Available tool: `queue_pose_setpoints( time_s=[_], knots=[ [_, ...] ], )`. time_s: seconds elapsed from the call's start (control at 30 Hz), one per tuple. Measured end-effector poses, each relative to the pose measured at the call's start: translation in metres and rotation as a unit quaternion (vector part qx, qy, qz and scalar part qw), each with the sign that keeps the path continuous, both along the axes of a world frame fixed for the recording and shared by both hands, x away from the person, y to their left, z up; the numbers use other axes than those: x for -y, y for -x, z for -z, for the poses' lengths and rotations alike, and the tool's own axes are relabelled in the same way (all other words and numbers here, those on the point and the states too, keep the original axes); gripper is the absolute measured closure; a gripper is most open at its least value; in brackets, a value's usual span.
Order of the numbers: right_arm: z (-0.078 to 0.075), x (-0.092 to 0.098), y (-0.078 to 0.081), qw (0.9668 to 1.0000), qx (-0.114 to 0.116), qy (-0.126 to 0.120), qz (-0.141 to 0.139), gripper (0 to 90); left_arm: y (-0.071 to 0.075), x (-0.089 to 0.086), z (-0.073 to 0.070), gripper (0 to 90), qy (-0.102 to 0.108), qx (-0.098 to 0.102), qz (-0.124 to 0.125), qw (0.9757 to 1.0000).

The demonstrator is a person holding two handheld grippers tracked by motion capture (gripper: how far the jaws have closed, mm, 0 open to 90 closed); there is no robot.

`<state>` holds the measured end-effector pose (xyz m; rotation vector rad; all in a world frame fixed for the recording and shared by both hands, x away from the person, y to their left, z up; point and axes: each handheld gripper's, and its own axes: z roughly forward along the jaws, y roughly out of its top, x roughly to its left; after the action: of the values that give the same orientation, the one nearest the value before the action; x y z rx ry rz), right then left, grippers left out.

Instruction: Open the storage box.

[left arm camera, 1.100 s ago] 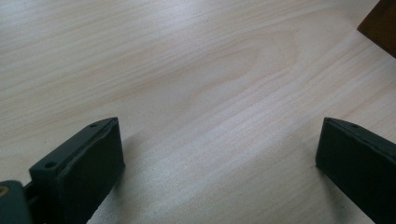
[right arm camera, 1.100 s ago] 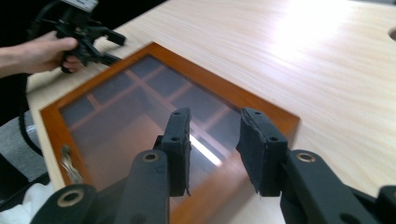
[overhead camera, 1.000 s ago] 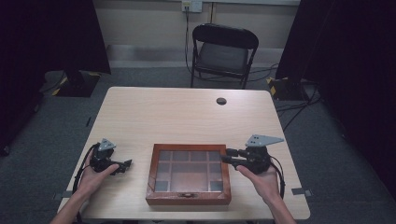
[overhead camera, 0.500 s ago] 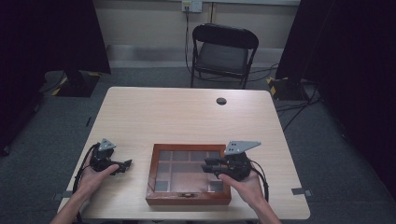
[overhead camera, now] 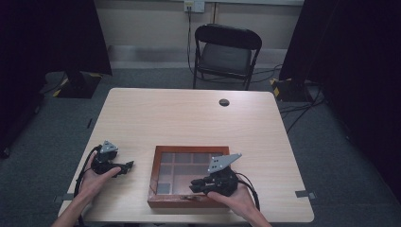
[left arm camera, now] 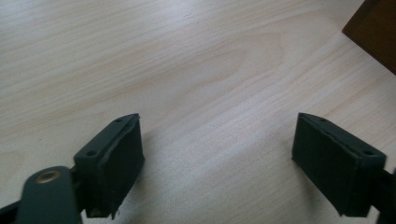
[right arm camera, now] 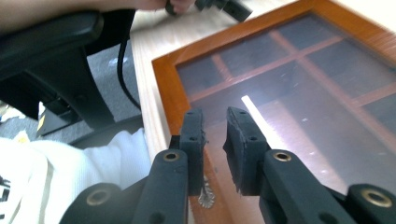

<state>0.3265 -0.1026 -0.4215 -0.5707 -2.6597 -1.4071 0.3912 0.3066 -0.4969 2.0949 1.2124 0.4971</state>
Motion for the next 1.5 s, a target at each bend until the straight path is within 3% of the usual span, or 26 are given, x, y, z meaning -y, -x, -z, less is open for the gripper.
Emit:
queue_pose_setpoints(
  time_s=[0.23, 0.37, 0.7, 0.87, 1.2, 1.4, 1.5],
  knots=[
    [0.009, -0.005, 0.003, 0.9997, -0.003, 0.011, -0.023, 78.2, 0.002, 0.002, -0.004, 16.1, 0.005, 0.005, 0.006, 1.0000],
    [0.012, -0.007, 0.004, 0.9995, -0.009, 0.011, -0.028, 78.8, 0.004, 0.004, -0.009, 16.4, 0.023, 0.007, 0.008, 0.9997],
    [0.019, -0.014, 0.008, 0.9985, -0.001, 0.031, -0.046, 81.4, 0.010, 0.013, -0.018, 16.4, 0.034, 0.016, 0.029, 0.9989],
    [0.021, -0.012, 0.007, 0.9986, -0.001, 0.021, -0.049, 81.6, 0.014, 0.021, -0.023, 16.7, 0.044, 0.029, 0.036, 0.9979],
    [0.019, -0.013, 0.006, 0.9978, -0.001, 0.032, -0.057, 82.5, 0.026, 0.048, -0.034, 16.9, 0.052, 0.039, 0.088, 0.9940],
    [0.014, -0.013, 0.004, 0.9976, -0.002, 0.033, -0.061, 82.5, 0.029, 0.045, -0.036, 16.5, 0.060, 0.038, 0.088, 0.9936],
    [0.007, -0.011, 0.002, 0.9979, -0.001, 0.020, -0.062, 82.6, 0.030, 0.044, -0.037, 16.5, 0.064, 0.038, 0.087, 0.9935]
  ],
)
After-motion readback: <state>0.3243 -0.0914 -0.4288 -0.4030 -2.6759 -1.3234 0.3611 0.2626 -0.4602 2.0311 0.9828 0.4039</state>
